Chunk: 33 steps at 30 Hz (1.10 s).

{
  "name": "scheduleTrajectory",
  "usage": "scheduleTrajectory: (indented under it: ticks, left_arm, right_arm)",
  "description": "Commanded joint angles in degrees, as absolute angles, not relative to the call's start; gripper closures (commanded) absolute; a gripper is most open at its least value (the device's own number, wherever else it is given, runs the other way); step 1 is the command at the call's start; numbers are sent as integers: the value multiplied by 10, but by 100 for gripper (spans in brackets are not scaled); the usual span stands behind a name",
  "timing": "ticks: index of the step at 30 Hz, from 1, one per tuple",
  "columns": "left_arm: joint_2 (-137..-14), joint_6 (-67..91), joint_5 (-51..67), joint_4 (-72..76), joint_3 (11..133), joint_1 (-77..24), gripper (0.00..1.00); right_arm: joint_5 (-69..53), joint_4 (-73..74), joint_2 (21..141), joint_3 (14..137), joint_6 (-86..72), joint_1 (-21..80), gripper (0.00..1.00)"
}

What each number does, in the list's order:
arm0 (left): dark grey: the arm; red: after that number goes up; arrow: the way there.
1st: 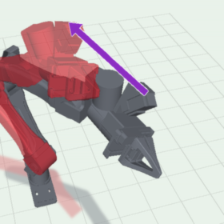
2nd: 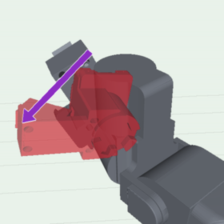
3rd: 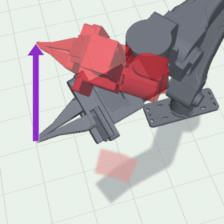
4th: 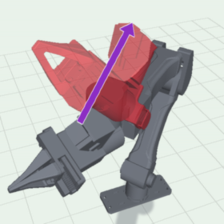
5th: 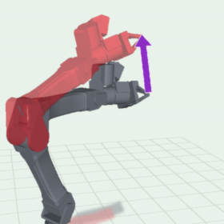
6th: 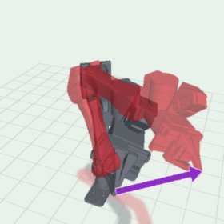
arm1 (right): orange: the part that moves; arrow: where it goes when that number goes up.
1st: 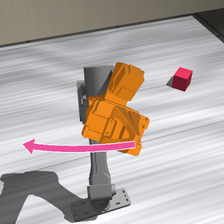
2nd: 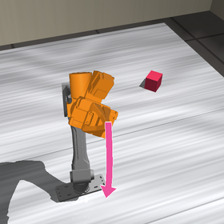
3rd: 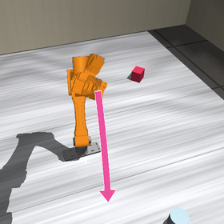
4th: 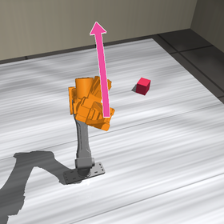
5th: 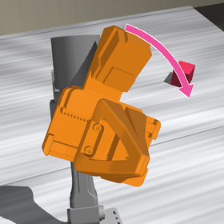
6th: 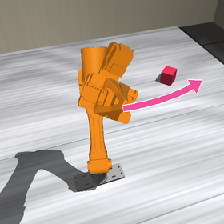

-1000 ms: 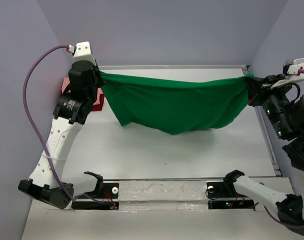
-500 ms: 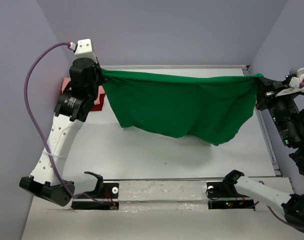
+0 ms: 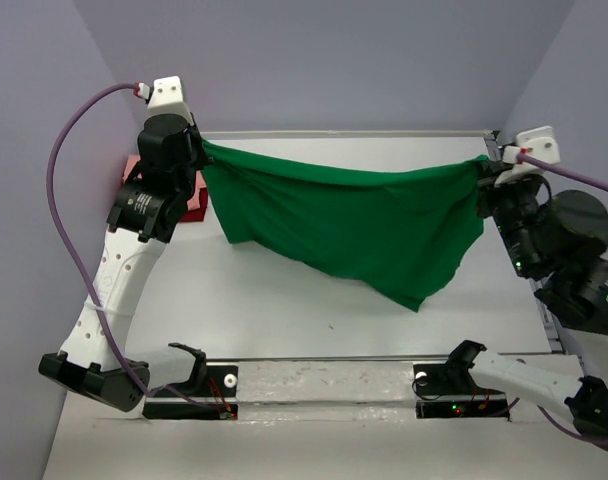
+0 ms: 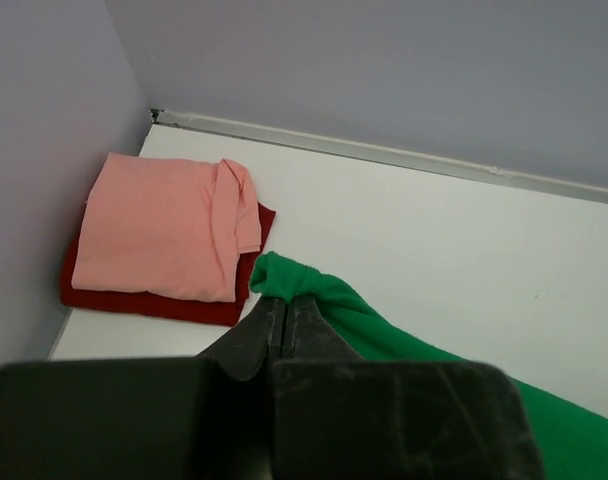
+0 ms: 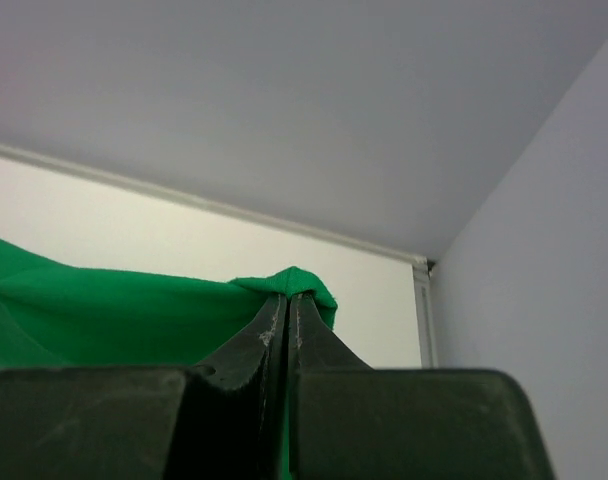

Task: Fold and stack the t-shirts
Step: Flatten the tshirt out

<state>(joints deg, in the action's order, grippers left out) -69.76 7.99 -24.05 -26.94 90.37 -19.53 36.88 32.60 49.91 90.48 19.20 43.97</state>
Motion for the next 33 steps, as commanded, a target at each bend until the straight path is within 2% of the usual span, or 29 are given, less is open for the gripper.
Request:
scheduleTrajectory:
  ticks: [1,4,9,18,22,28,33]
  left_arm:
    - [-686,71,-253,-255,920,-196,100]
    - [-686,70,-252,-254,918,-199,100]
    - [-692,70,-255,-256,922,-209,100]
    - [-686,71,-265,-259,920,-216,100]
    - [-690,69,-266,-263,926,-218,100]
    - [-697,72,-268,-265,938,-228,100]
    - [-693,76,-272,-264,929,-234,100]
  right_arm:
    - [418,328,482,839,114,439,100]
    - [354,379,448,817,49,433,100]
    - [317,407,410,786,-20,433,100]
    - [338,480,334,716,-97,433,100]
    - [338,541,302,721,-155,433,100]
    - [301,592,292,717,-182,433,100]
    - [336,611,318,725,-165,433,100]
